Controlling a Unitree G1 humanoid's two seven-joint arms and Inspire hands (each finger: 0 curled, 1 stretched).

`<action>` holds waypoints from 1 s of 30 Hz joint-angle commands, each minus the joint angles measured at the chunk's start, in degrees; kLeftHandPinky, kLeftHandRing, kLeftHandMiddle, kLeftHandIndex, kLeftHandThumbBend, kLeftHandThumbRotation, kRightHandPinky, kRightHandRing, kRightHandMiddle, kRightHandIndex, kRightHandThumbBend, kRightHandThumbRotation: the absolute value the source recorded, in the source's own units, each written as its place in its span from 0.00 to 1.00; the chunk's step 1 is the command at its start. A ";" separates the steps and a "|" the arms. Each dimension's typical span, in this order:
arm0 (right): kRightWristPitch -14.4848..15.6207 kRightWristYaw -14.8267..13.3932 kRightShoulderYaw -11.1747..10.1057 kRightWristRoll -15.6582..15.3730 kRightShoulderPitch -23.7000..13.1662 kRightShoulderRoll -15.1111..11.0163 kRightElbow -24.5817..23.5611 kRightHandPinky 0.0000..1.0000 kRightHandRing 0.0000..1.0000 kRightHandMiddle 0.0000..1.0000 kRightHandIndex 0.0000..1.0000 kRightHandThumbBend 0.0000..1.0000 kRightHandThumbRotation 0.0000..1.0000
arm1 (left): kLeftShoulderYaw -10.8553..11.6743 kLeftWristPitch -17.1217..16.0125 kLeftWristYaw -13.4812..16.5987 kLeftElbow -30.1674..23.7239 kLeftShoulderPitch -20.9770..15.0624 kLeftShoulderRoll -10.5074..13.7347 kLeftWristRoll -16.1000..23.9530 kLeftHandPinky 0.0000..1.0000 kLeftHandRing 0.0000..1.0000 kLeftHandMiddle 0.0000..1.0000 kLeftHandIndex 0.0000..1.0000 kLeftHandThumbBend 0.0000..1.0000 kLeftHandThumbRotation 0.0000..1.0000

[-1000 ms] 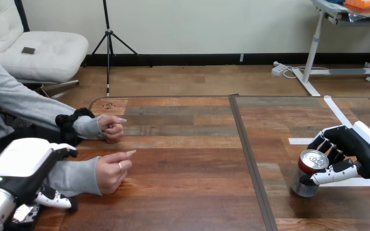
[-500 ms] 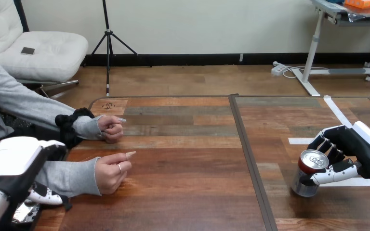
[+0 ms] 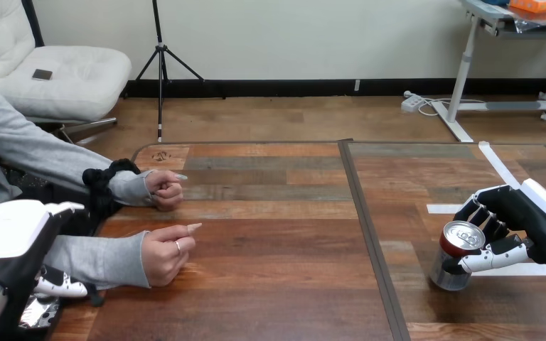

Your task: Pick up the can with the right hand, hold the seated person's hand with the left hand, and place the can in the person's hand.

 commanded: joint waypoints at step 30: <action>-1.60 -0.68 -0.57 0.46 -4.47 -1.03 -1.23 0.33 0.36 0.40 0.43 0.77 0.00 | -0.91 -0.84 2.88 0.75 -5.37 -0.13 -1.28 0.65 0.73 0.76 0.75 1.00 0.18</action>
